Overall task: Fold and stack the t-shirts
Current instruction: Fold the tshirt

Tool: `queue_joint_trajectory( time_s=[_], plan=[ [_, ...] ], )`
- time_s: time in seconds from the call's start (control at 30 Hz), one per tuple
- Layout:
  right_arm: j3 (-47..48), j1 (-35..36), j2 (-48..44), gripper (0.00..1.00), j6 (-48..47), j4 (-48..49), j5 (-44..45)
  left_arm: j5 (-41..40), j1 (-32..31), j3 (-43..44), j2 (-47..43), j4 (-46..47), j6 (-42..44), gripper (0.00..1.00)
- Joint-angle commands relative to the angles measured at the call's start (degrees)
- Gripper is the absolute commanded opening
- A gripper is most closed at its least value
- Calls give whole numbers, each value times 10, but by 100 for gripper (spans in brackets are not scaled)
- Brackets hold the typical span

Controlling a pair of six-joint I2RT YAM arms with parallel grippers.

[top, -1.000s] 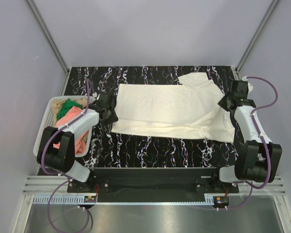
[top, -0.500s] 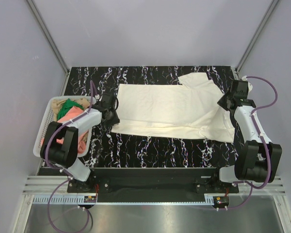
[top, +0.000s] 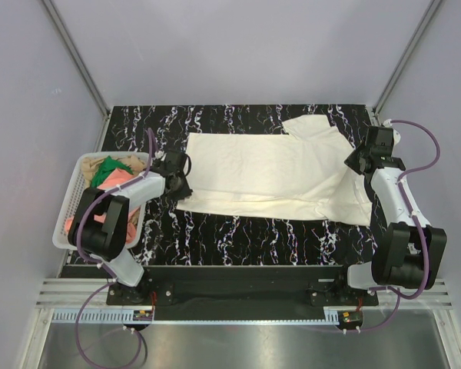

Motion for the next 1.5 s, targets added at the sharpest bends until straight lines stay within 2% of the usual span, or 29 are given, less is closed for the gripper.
queue_joint_trajectory(
  time_s=[0.0, 0.2, 0.5, 0.7, 0.83, 1.13, 1.47],
  plan=[
    [6, -3, -17, 0, 4, 21, -2, -9, -1, 0, 1, 11, -5, 28],
    [6, -2, -14, 0, 5, 22, -7, -15, -3, 1, 1, 12, -7, 27],
    [2, -3, -17, 0, 5, 21, 1, -9, -8, 9, 7, 9, -6, 0],
    [19, -2, -15, 0, 1, 22, 27, -36, -6, 38, -10, -16, -17, 0],
    [41, -2, 15, 0, -6, 28, 52, -49, 6, 78, 9, -34, -19, 0],
    [38, -2, 50, 0, -53, 87, 9, -63, 18, 162, 64, -63, -19, 0],
    [44, 5, 81, 0, -87, 103, -11, -70, 20, 178, 98, -72, -19, 0]
  ],
)
